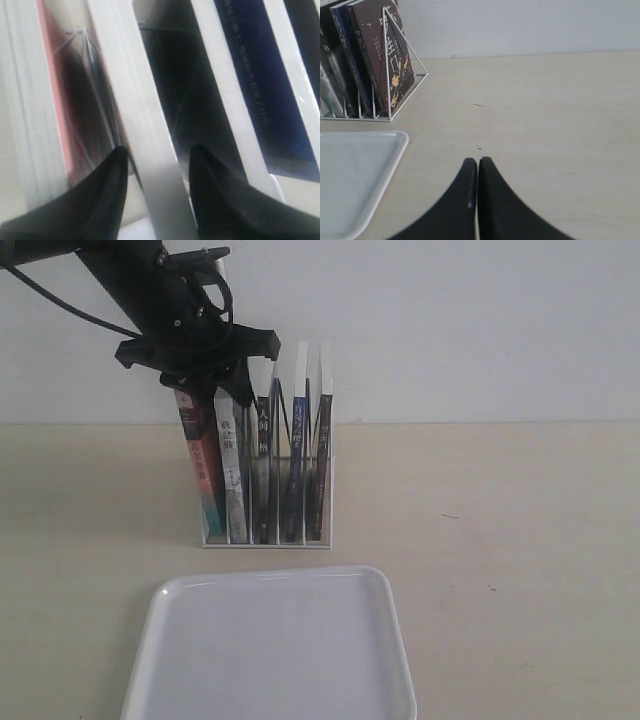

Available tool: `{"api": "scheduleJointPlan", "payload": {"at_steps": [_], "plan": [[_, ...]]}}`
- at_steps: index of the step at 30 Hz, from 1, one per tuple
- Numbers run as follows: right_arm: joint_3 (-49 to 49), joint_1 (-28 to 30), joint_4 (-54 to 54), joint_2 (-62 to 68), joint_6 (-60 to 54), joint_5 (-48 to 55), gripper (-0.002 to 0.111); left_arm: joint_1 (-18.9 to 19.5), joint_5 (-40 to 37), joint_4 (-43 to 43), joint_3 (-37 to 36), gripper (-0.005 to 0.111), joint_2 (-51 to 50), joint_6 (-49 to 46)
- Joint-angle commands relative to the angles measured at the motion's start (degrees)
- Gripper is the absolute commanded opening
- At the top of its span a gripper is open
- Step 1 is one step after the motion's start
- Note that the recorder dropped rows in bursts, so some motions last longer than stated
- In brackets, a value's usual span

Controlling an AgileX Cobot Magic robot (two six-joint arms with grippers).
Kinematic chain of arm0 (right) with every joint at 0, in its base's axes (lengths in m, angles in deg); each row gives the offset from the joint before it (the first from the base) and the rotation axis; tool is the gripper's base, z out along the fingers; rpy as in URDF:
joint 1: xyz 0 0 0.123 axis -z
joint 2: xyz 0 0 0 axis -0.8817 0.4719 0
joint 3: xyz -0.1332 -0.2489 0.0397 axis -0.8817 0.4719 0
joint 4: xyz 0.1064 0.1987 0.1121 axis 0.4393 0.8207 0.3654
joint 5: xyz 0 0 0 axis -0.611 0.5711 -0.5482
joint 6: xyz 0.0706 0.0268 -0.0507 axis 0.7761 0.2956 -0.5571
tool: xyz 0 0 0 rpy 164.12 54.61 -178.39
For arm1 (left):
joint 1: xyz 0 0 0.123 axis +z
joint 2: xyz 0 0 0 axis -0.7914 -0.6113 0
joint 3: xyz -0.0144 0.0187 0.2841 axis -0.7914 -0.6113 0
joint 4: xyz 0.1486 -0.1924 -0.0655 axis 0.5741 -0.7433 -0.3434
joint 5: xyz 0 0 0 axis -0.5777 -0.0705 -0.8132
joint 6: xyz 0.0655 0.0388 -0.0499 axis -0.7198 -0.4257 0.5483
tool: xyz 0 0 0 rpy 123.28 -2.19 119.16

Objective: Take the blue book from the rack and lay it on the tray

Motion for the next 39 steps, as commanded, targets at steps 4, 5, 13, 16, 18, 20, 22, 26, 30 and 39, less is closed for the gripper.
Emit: {"api": "scheduleJointPlan", "payload": {"at_steps": [4, 5, 13, 16, 18, 20, 22, 26, 30, 39], "plan": [[-0.02, 0.05, -0.36, -0.27, -0.16, -0.73, 0.0, -0.27, -0.39, 0.69, 0.26, 0.031, 0.08, 0.58], [-0.02, 0.05, -0.36, -0.27, -0.16, -0.73, 0.0, -0.27, -0.5, 0.69, 0.26, 0.03, -0.03, 0.58], [-0.02, 0.05, -0.36, -0.27, -0.16, -0.73, 0.0, -0.27, -1.29, 0.69, 0.26, 0.024, -1.5, 0.58], [-0.02, 0.05, -0.36, -0.27, -0.16, -0.73, 0.0, -0.27, -1.29, 0.69, 0.26, 0.024, -1.65, 0.58], [-0.02, 0.05, -0.36, -0.27, -0.16, -0.73, 0.0, -0.27, -1.33, 0.69, 0.26, 0.023, -1.65, 0.58], [-0.02, 0.05, -0.36, -0.27, -0.16, -0.73, 0.0, -0.27, -1.82, 0.69, 0.26, 0.017, -1.65, 0.58], [-0.02, 0.05, -0.36, -0.27, -0.16, -0.73, 0.0, -0.27, -2.46, 1.1, 0.26, 0.006, -1.46, -0.46], [-0.02, 0.05, -0.36, -0.27, -0.16, -0.73, 0.0, -0.27, -2.82, 5.53, 0.26, 0.004, 0.42, 0.66], [-0.02, 0.05, -0.36, -0.27, -0.16, -0.73, 0.0, -0.27, -2.45, 5.96, 0.26, 0.004, 4.09, 0.84], [-0.02, 0.05, -0.36, -0.27, -0.16, -0.73, 0.0, -0.27, -1.99, 6.04, 0.77, 0.004, 9.85, 0.84]]}}
